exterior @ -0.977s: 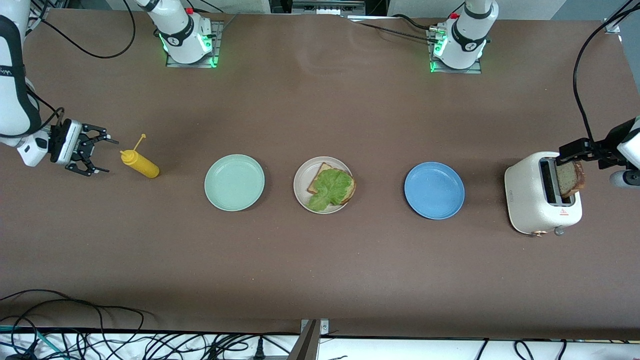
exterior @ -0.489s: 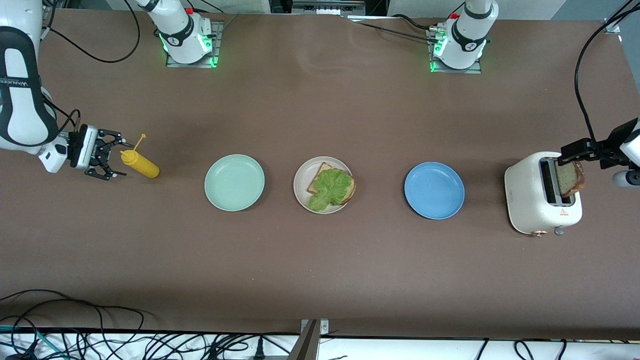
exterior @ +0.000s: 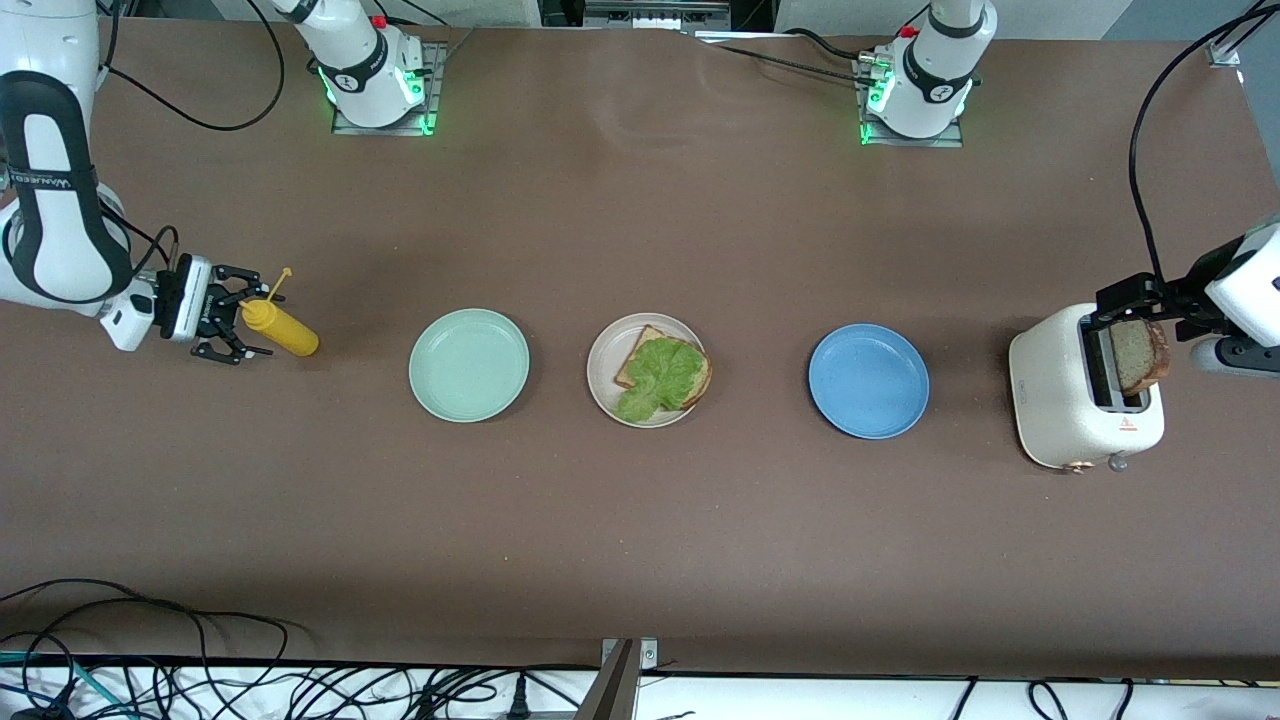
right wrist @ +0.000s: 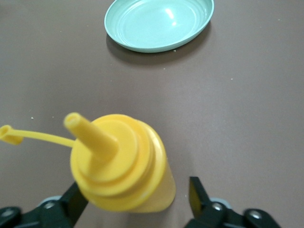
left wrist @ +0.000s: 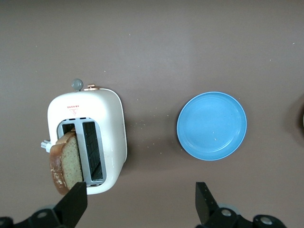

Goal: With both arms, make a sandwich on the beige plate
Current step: 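Close the right gripper around the yellow mustard bottle, then lift the mustard bottle with the right gripper over the green plate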

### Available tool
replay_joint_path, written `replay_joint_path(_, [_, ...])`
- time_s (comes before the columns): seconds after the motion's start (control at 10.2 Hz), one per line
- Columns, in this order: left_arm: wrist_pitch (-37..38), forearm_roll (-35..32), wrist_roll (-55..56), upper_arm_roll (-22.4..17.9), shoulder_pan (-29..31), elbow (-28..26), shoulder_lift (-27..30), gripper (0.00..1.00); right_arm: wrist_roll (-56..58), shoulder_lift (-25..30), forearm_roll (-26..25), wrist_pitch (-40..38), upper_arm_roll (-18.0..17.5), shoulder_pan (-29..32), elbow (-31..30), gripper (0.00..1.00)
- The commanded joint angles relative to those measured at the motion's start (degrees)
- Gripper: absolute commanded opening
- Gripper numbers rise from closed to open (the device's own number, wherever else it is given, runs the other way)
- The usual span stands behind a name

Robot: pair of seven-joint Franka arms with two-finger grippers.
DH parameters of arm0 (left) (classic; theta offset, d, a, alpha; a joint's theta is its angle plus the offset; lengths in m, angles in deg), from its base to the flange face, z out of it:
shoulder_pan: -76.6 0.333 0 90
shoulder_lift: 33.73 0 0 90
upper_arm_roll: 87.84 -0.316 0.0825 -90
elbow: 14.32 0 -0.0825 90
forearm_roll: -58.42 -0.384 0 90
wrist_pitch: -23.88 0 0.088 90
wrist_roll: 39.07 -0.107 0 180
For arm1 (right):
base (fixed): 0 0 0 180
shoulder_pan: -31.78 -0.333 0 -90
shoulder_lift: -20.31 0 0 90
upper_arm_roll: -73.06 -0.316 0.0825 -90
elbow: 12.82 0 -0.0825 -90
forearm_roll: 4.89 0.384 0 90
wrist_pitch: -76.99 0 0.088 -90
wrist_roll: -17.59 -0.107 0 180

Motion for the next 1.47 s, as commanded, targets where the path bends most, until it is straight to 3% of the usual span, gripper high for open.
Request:
replay_joint_path(0.0, [-0.5, 1.0, 0.1, 0.4, 0.2, 0.3, 0.7, 1.00, 1.5, -0.4, 1.6, 0.0, -0.7, -0.2, 0.4, 0.40])
replay_joint_path(0.2, [-0.5, 0.9, 0.1, 0.4, 0.2, 0.1, 1.2, 1.00, 1.4, -0.3, 1.7, 0.2, -1.1, -0.3, 0.6, 0.00])
replay_joint_path(0.39, [-0.5, 0.6, 0.1, 0.4, 0.0, 0.1, 1.0, 1.00, 0.4, -0.1, 1.8, 0.7, -1.1, -2.3, 1.6, 0.00])
replay_joint_path(0.88, [-0.4, 0.2, 0.2, 0.4, 0.0, -0.1, 1.1, 1.00, -10.9, 1.2, 0.1, 5.2, -0.5, -15.4, 6.2, 0.00])
replay_joint_path(1.07, [-0.4, 0.2, 0.2, 0.4, 0.0, -0.2, 1.1, 1.00, -20.0, 1.8, -4.2, 7.5, -0.5, -20.3, 8.2, 0.00])
replay_joint_path(1.37, [-0.5, -0.7, 0.2, 1.1, -0.1, -0.3, 1.0, 1.00, -36.1, 2.2, -15.7, 8.3, -0.6, -27.6, 12.9, 0.00])
